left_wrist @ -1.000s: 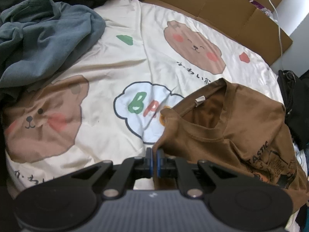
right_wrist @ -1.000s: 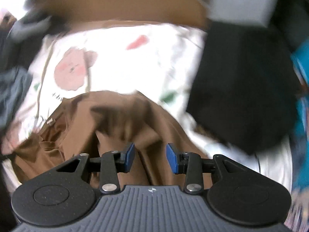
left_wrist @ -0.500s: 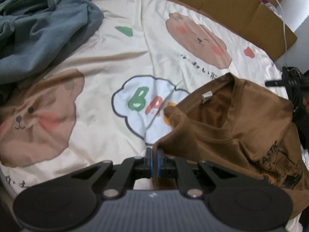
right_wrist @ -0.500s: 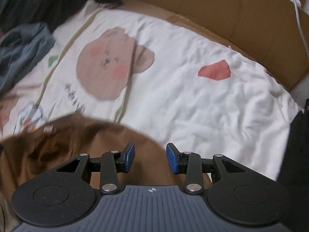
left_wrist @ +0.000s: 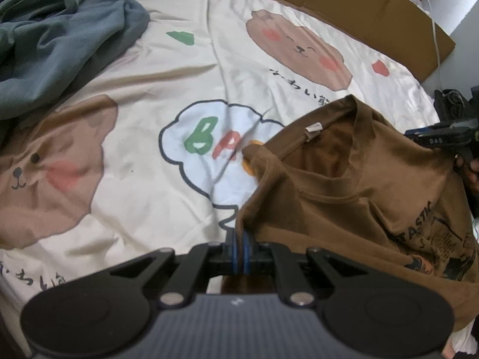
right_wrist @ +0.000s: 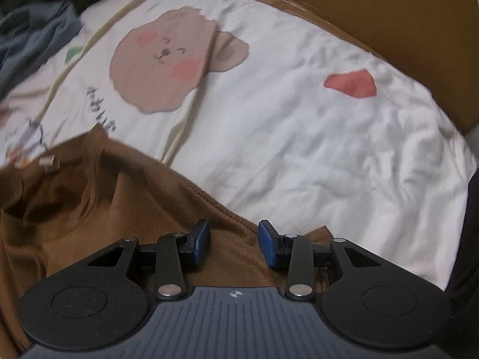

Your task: Fold clothes

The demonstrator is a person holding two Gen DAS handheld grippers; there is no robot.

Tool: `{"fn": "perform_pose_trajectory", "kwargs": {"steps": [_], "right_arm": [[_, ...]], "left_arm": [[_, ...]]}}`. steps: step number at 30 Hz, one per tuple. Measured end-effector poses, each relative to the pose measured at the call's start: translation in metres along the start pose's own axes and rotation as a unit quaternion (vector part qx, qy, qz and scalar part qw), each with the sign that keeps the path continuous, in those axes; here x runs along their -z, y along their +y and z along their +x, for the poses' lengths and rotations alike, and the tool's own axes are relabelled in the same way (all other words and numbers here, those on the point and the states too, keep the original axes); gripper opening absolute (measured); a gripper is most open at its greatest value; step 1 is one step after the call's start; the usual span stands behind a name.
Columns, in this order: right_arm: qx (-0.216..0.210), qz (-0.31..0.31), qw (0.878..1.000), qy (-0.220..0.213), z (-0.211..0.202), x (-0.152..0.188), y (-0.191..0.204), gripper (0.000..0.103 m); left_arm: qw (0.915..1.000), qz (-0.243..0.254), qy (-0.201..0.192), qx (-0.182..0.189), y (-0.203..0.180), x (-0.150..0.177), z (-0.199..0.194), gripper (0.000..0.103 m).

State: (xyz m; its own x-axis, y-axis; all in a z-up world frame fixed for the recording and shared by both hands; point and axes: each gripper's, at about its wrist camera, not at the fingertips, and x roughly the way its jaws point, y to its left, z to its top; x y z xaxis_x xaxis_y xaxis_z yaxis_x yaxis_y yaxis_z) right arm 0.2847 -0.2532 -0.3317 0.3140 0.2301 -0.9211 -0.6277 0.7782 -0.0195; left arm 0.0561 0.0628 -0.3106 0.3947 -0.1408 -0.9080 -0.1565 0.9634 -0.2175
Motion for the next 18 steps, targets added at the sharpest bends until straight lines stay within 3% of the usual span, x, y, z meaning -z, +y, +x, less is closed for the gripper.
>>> {"fn": "perform_pose_trajectory", "kwargs": {"steps": [6,13,15,16,17,18], "right_arm": [[0.005,-0.041,0.999,-0.015,-0.006,-0.011,0.005,0.046],[0.005,-0.087,0.996,0.004,0.017,-0.021,0.015,0.045],[-0.002,-0.106,0.994,0.002,0.015,-0.018,0.020,0.026],[-0.007,-0.116,0.993,0.006,0.013,-0.017,0.023,0.009],[-0.002,-0.129,0.992,0.009,0.011,-0.016,0.026,0.003],[0.002,-0.137,0.991,0.008,0.008,-0.015,0.029,0.003]], "left_arm": [[1.0000,0.002,0.005,-0.003,-0.001,0.001,0.005,0.004],[1.0000,-0.004,0.004,-0.003,0.001,0.001,0.005,0.004],[1.0000,-0.007,0.001,-0.003,0.003,0.000,0.003,0.004],[1.0000,-0.009,-0.001,-0.004,0.004,-0.001,0.001,0.004],[0.9999,-0.009,-0.005,-0.005,0.005,-0.002,-0.002,0.004],[0.9999,-0.010,-0.009,-0.006,0.006,-0.004,-0.005,0.004]]}}
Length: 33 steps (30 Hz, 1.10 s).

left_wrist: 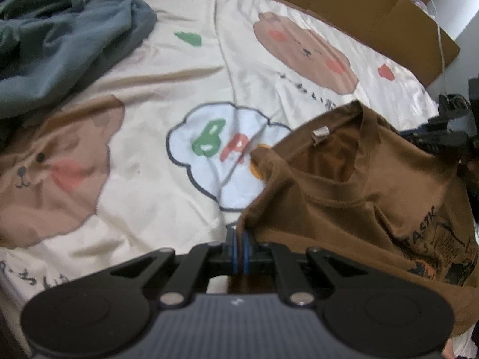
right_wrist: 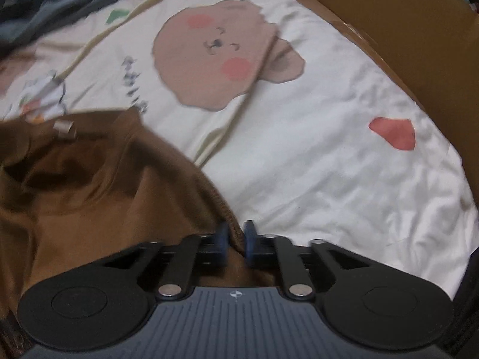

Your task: Fold clothes

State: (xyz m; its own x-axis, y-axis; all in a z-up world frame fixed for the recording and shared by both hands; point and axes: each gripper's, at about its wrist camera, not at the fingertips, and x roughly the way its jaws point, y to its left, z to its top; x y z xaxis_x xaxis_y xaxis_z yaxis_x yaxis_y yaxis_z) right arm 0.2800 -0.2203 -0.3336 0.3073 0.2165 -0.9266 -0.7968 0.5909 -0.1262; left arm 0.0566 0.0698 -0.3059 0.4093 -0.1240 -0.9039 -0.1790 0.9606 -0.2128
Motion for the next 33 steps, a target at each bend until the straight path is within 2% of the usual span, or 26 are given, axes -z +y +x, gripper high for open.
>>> {"fn": "perform_pose_trajectory", "kwargs": {"steps": [5,13,22,27,33], "right_arm": [[0.027,0.000,0.999,-0.024,-0.026,-0.003,-0.006,0.002],[0.097,0.045,0.991,-0.084,-0.073,-0.024,-0.045,0.002],[0.130,0.082,0.980,-0.124,-0.101,-0.046,-0.067,0.002],[0.142,0.105,0.976,-0.128,-0.105,-0.060,-0.077,0.002],[0.153,0.123,0.973,-0.121,-0.098,-0.070,-0.083,0.002]], "left_arm": [[0.9994,0.005,-0.033,-0.007,0.002,-0.015,-0.022,0.004],[0.9944,0.038,-0.079,-0.059,0.003,-0.051,-0.044,0.004],[0.9844,0.069,-0.135,-0.090,0.019,-0.134,-0.051,0.004],[0.9788,0.086,-0.155,-0.103,0.033,-0.194,-0.035,0.004],[0.9769,0.111,-0.143,-0.114,0.026,-0.244,0.007,0.004]]}}
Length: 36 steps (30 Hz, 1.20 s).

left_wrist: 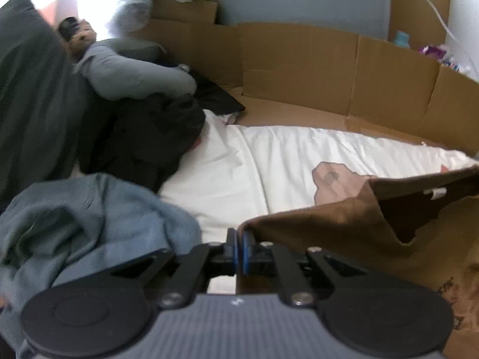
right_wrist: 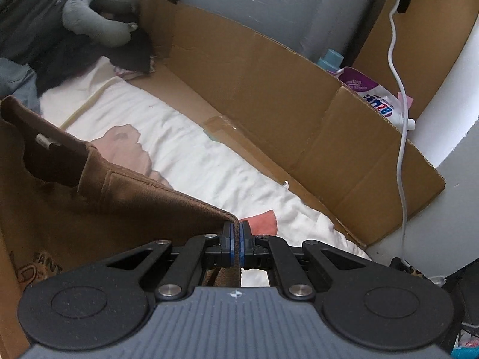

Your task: Fold clothes

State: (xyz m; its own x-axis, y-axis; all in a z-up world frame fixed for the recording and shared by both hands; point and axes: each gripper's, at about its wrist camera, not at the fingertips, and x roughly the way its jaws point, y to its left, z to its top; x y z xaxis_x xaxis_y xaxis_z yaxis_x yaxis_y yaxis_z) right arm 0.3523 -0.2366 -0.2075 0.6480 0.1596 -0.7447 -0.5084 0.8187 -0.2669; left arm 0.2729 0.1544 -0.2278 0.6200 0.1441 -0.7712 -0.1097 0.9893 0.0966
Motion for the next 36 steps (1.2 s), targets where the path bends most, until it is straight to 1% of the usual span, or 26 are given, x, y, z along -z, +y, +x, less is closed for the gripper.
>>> {"fn": "perform_pose_trajectory", "kwargs": {"steps": [4,10,13,16,19,20,22,23,25,27,29,30,31,32,36], "right_arm": [[0.014,0.006,1.000,0.011,0.012,-0.003,-0.004,0.002],[0.033,0.014,0.998,0.045,0.042,-0.013,-0.019,0.002],[0.048,0.011,0.997,0.060,0.060,-0.018,-0.025,0.002],[0.061,0.011,0.995,0.073,0.081,-0.021,-0.027,0.002],[0.080,0.019,0.993,0.082,0.109,-0.021,-0.030,0.002],[0.086,0.023,0.992,0.085,0.119,-0.021,-0.030,0.002],[0.096,0.036,0.990,0.098,0.139,-0.016,-0.029,0.002],[0.097,0.046,0.989,0.104,0.149,-0.013,-0.028,0.002],[0.094,0.066,0.987,0.111,0.164,-0.006,-0.026,0.003],[0.096,0.077,0.985,0.118,0.175,-0.002,-0.022,0.006],[0.090,0.071,0.987,0.110,0.176,0.001,-0.016,0.022],[0.088,0.066,0.989,0.101,0.173,0.000,-0.015,0.027],[0.087,0.062,0.990,0.092,0.170,-0.001,-0.014,0.038],[0.086,0.058,0.991,0.083,0.167,-0.002,-0.014,0.046],[0.077,0.069,0.993,0.064,0.154,-0.011,-0.017,0.047]], "left_arm": [[0.9998,0.013,0.014,0.003,-0.012,-0.010,0.033,0.004],[0.9992,0.027,0.026,0.014,-0.028,-0.033,0.076,0.004],[0.9985,0.034,0.039,0.018,-0.033,-0.050,0.099,0.004],[0.9983,0.039,0.041,0.016,-0.039,-0.064,0.120,0.004],[0.9970,0.051,0.055,0.022,-0.047,-0.065,0.145,0.004],[0.9961,0.057,0.062,0.025,-0.050,-0.062,0.153,0.005],[0.9943,0.070,0.077,0.024,-0.053,-0.053,0.166,0.013],[0.9938,0.071,0.082,0.025,-0.052,-0.049,0.168,0.018],[0.9935,0.064,0.085,0.040,-0.044,-0.043,0.166,0.021],[0.9939,0.052,0.084,0.049,-0.030,-0.039,0.156,0.032],[0.9942,0.045,0.081,0.054,-0.018,-0.036,0.144,0.035],[0.9941,0.041,0.081,0.059,-0.010,-0.033,0.138,0.036],[0.9940,0.037,0.082,0.062,-0.004,-0.032,0.135,0.037],[0.9938,0.032,0.086,0.064,0.001,-0.030,0.131,0.040],[0.9918,0.021,0.100,0.077,0.010,-0.020,0.129,0.042]]}}
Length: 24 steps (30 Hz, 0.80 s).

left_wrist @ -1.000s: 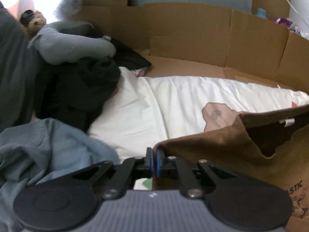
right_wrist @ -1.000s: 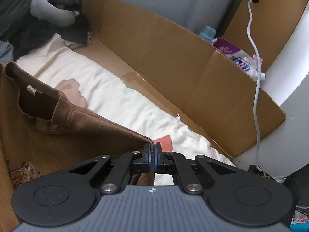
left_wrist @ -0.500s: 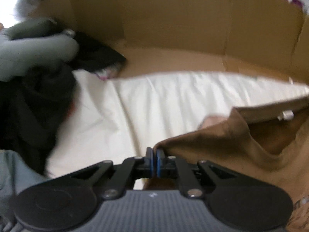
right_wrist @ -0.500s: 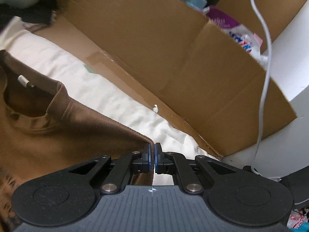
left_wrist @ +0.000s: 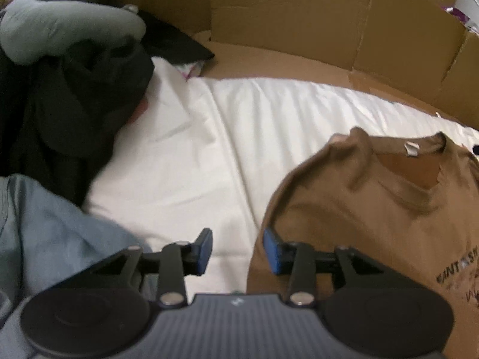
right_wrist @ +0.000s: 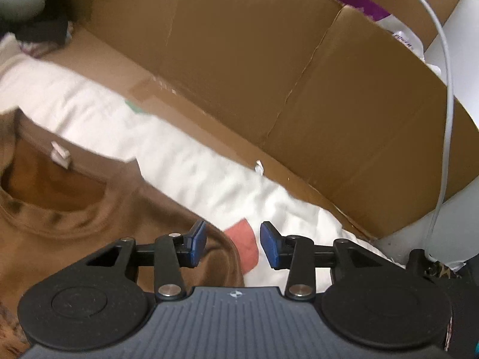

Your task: Fold clothes

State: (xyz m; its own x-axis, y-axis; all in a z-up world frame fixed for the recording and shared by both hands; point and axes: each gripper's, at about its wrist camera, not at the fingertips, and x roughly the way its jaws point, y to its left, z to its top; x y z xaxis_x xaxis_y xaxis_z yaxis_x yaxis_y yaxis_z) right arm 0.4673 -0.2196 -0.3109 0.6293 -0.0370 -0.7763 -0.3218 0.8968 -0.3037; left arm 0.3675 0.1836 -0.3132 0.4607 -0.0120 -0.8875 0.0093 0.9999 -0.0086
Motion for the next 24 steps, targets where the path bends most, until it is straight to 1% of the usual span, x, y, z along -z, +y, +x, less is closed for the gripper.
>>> {"fn": "perform_pose_trajectory", "kwargs": {"steps": [2,6,8,10,11,12,14,17,20,22,23,24], "right_arm": [[-0.004,0.005,1.000,-0.002,-0.004,-0.004,0.001,0.047],[-0.013,-0.003,1.000,-0.005,-0.005,-0.010,0.007,0.047],[-0.016,-0.008,1.000,-0.006,-0.003,-0.012,0.012,0.047],[-0.023,-0.016,1.000,-0.004,0.003,-0.014,0.017,0.047],[-0.029,-0.021,0.999,-0.003,0.007,-0.015,0.020,0.047],[-0.033,-0.026,0.999,-0.002,0.011,-0.016,0.023,0.047],[-0.042,-0.035,0.999,-0.002,0.020,-0.018,0.029,0.047],[-0.049,-0.048,0.998,0.010,0.034,-0.022,0.036,0.047],[-0.052,-0.070,0.996,0.023,0.044,-0.021,0.043,0.046],[-0.054,-0.073,0.996,0.022,0.045,-0.020,0.043,0.046],[-0.057,-0.071,0.996,0.023,0.045,-0.019,0.042,0.041],[-0.064,-0.069,0.995,0.027,0.045,-0.019,0.042,0.032]], "left_arm": [[1.0000,-0.003,0.006,0.005,0.000,0.004,0.003,0.045],[0.9995,-0.015,0.025,0.015,0.000,0.011,0.020,0.045],[0.9991,-0.027,0.025,0.022,0.002,0.014,0.024,0.044],[0.9986,-0.034,0.025,0.030,0.003,0.015,0.026,0.031],[0.9984,-0.037,0.025,0.034,0.003,0.015,0.027,0.013],[0.9987,-0.033,0.025,0.031,0.002,0.015,0.026,0.009],[0.9991,-0.024,0.024,0.025,-0.001,0.013,0.023,0.007],[0.9998,-0.004,0.019,0.010,-0.002,0.010,0.014,0.007],[0.9997,-0.008,0.020,0.007,0.009,0.003,0.010,0.006],[0.9998,-0.004,0.020,0.002,0.015,-0.001,0.009,0.006],[0.9998,0.002,0.017,-0.008,0.017,-0.004,0.008,0.004],[0.9996,0.009,0.013,-0.023,0.017,-0.006,0.008,0.000]]}}
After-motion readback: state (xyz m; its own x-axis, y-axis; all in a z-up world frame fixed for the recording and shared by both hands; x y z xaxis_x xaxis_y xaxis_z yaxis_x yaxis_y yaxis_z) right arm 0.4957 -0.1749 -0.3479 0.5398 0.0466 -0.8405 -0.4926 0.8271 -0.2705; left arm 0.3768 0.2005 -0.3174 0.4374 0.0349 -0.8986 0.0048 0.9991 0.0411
